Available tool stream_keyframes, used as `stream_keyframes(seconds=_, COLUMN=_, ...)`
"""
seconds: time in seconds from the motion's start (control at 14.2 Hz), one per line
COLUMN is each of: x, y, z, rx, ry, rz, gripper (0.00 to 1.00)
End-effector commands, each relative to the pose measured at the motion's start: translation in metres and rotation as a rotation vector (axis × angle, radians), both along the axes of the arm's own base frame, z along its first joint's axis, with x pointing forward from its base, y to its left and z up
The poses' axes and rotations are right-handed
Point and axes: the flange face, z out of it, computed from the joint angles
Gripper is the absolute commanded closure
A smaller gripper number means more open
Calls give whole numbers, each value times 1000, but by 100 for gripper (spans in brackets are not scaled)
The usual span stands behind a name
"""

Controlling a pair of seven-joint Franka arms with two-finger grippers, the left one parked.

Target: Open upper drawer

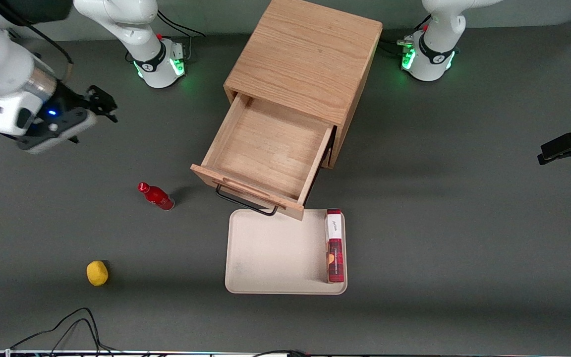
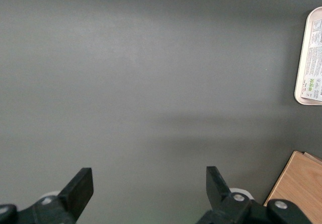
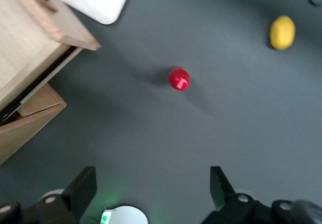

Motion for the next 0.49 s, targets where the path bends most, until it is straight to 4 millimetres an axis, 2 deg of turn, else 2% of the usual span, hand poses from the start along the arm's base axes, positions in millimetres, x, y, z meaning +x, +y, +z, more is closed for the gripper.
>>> stream_keyframes(seconds=0.0, x=-8, y=-41, z=-1, rx=4, ry=7, rz=-223, gripper=0)
stream_keyframes(seconds=0.21, x=-2, y=-64, z=6, rx=10, ry=-15, rz=-308, gripper=0)
stream_keyframes(seconds=0.42, x=3, y=-87, z=2, rx=14, ry=-8, rz=-390, gripper=0)
